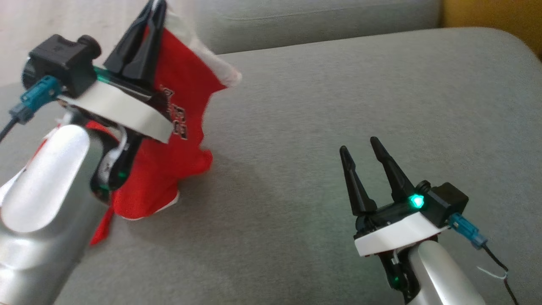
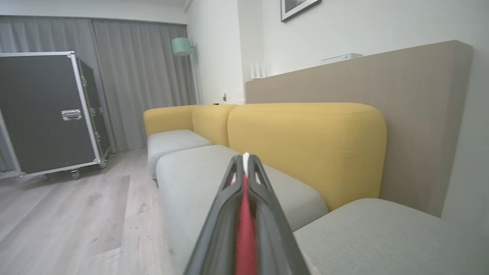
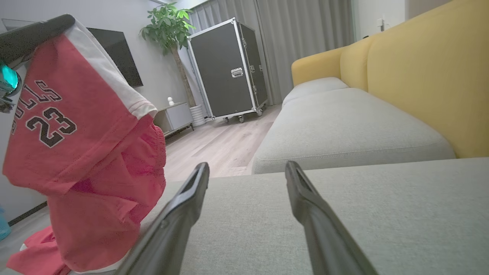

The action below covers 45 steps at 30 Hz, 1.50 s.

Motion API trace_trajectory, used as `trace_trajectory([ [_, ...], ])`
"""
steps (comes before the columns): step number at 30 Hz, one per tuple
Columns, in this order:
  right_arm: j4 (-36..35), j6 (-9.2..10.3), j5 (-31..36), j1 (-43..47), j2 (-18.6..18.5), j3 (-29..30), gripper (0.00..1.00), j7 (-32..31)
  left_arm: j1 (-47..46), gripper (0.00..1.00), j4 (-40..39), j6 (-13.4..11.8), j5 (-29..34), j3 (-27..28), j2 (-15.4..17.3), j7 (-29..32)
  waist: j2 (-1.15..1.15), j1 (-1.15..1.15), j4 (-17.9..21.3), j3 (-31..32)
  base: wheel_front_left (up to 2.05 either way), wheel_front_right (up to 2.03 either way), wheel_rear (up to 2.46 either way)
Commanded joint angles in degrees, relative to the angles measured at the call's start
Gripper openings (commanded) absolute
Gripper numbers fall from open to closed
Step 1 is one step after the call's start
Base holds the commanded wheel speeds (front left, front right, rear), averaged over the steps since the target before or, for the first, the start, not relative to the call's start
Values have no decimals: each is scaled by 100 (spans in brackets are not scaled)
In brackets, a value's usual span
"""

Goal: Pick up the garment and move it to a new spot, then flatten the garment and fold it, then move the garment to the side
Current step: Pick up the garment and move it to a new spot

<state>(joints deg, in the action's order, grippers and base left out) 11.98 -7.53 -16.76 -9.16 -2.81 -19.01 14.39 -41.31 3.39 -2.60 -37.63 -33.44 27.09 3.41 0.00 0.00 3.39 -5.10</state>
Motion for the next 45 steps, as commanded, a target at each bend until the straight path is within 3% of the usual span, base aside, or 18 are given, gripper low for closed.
trace_trajectory([
  [1, -207, 4, -52, -156, -7, -135, 100, 61, -295, 0, -199, -48, 60, 268, 152, 0, 0, 0, 206, -29, 0, 0, 0],
  [13, -454, 4, -346, -451, -7, -389, 100, 61, -1143, 0, 65, -246, 516, 244, -339, -555, 0, 0, 1668, -565, 0, 0, 0],
  [21, -668, 4, -580, -586, -7, -579, 100, 61, -1954, 0, 1200, -64, 876, 7, -621, -825, 0, 0, 2365, -956, 0, 0, 0],
  [22, -683, 4, -597, -596, -7, -591, 100, 61, -2019, 24, 1413, -53, 912, -37, -665, -834, 0, 0, 2398, -985, 0, 0, 0],
  [23, -694, 4, -612, -607, -7, -596, 100, 61, -2080, 100, 1627, -39, 945, -76, -709, -855, 0, 0, 2416, -1007, 0, 0, 0],
  [31, -685, 4, -592, -609, -7, -472, 100, 61, -2202, 100, 2664, 203, 949, -179, -890, -1341, 0, 0, 2177, -946, 0, 0, 0],
  [35, -627, 4, -479, -571, -7, -330, 100, 61, -2053, 100, 2902, 300, 868, -111, -827, -1579, 0, 0, 1821, -791, 0, 0, 0],
  [40, -503, 4, -246, -424, -7, -73, 100, 61, -1419, 100, 2771, 398, 771, 28, -586, -1785, 0, 0, 1193, -475, 0, 0, 0],
  [45, -382, 4, -42, -274, -7, 57, 100, 61, -432, 100, 2212, 254, 807, 112, -386, -1832, 0, 0, 725, -195, 0, 0, 0],
])
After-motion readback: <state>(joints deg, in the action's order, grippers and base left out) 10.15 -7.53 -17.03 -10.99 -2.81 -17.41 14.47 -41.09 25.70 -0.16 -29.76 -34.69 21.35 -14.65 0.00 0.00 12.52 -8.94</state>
